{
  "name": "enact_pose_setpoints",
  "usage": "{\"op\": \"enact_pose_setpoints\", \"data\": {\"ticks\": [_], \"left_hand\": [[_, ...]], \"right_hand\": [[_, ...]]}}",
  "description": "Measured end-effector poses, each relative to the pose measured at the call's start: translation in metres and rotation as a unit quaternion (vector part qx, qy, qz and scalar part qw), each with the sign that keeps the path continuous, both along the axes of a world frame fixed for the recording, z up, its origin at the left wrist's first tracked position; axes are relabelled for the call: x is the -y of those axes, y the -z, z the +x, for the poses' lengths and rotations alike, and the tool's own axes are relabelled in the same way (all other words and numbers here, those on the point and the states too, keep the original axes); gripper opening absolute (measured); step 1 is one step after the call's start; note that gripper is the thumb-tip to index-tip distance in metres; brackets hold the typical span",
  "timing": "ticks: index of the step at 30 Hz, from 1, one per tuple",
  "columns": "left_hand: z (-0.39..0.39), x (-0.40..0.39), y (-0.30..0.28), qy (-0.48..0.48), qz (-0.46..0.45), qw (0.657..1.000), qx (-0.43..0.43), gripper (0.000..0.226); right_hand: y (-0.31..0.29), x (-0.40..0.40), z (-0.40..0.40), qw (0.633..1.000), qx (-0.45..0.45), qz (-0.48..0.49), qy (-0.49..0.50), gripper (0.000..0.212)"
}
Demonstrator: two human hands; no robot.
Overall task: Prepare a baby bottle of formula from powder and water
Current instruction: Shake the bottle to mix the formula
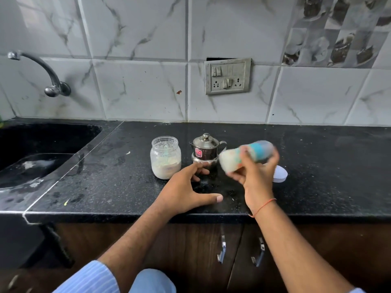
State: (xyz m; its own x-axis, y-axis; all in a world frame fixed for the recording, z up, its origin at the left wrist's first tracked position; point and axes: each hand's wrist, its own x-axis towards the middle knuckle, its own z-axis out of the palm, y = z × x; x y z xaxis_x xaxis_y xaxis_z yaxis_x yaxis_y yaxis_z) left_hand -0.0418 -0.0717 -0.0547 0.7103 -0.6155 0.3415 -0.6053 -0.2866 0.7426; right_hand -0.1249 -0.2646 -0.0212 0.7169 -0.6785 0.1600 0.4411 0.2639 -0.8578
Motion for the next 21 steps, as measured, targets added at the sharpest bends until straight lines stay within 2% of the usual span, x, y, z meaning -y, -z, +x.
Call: {"op": "enact_pose_setpoints", "data": {"ticks": [1,2,4,5,8,9,11,12,15,16,18,19,21], "left_hand": [[0.0,0.0,0.0,0.0,0.0,1.0,-0.003,0.109],[0.0,0.0,0.0,0.003,-0.002,1.0,-0.004,0.108],[0.0,0.0,0.001,0.012,-0.008,1.0,-0.003,0.107],[0.001,0.0,0.001,0.011,-0.009,1.0,-0.003,0.108],[0.0,0.001,0.0,0.001,-0.005,1.0,-0.005,0.11],[-0.001,0.001,0.0,0.003,-0.006,1.0,-0.005,0.109],[-0.001,0.0,0.001,0.01,-0.009,1.0,-0.003,0.107],[0.0,0.0,0.001,0.008,-0.009,1.0,-0.003,0.107],[-0.001,0.0,-0.001,0.001,-0.002,1.0,-0.002,0.11],[-0.001,0.0,0.0,0.003,0.0,1.0,-0.001,0.109],[-0.001,0.0,0.001,0.006,-0.002,1.0,0.006,0.106],[-0.001,0.0,0.001,0.004,-0.003,1.0,0.009,0.105],[0.0,0.0,0.0,-0.001,-0.001,1.0,0.01,0.105]], "right_hand": [[0.0,0.003,0.0,0.999,0.011,0.039,0.012,0.064],[-0.002,0.002,0.0,1.0,-0.002,0.029,-0.002,0.064],[0.0,-0.003,0.0,0.994,-0.042,-0.076,-0.069,0.065],[0.002,-0.004,0.0,0.993,-0.044,-0.09,-0.066,0.065],[-0.002,0.002,-0.001,0.999,0.005,0.033,-0.003,0.064],[-0.004,0.003,-0.001,1.0,-0.009,0.021,-0.02,0.064],[-0.002,-0.002,-0.002,0.993,-0.044,-0.071,-0.079,0.065],[0.0,-0.003,-0.001,0.994,-0.044,-0.078,-0.069,0.065],[0.0,0.006,-0.002,0.999,0.011,0.041,0.011,0.059],[-0.001,0.005,-0.002,1.0,-0.003,0.025,-0.01,0.059],[0.001,-0.001,-0.002,0.991,-0.048,-0.093,-0.089,0.066],[0.002,-0.004,-0.001,0.988,-0.054,-0.113,-0.086,0.07],[0.001,-0.001,0.0,1.0,-0.012,-0.026,-0.01,0.068]]}}
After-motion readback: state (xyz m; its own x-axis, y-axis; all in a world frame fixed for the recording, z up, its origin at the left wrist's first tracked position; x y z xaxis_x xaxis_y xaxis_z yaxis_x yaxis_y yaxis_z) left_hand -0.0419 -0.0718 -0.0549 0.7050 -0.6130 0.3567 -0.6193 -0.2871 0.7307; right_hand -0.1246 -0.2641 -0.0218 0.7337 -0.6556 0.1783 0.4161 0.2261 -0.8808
